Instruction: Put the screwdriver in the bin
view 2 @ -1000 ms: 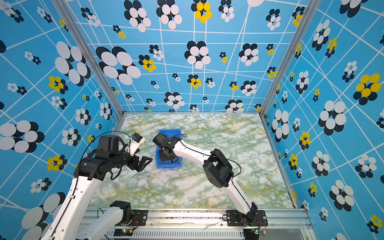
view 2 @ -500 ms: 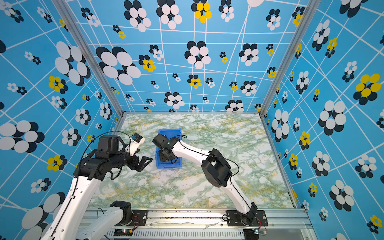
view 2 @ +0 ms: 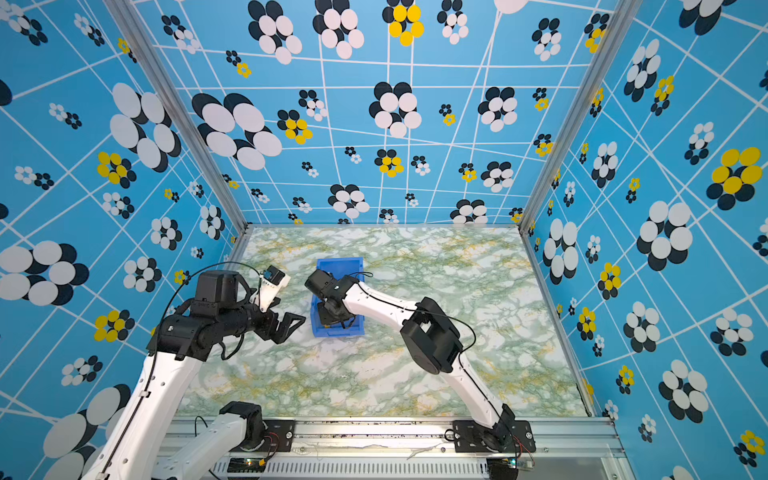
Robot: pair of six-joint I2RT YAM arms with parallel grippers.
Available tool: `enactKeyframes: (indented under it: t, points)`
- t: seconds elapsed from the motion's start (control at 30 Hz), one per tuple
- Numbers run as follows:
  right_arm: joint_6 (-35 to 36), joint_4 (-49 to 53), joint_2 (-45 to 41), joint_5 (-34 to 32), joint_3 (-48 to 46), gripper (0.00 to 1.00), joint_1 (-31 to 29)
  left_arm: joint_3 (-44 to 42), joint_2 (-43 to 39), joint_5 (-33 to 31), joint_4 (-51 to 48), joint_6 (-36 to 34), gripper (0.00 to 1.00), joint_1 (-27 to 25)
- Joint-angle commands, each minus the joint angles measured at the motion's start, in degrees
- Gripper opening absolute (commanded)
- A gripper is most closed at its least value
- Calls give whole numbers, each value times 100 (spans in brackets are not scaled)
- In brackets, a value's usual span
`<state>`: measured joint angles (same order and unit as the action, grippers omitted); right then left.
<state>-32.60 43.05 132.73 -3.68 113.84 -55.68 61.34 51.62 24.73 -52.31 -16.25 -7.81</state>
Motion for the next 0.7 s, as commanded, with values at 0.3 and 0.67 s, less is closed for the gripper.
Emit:
enactKeyframes:
  t: [0.3,0.67]
  points:
    - [-47,41,-170,-8,229,25,40,57,13,137,25,61,99,61]
    - [4,-10,-1150,-229,-40,26,31,-135,-12,58,194,78,79,69]
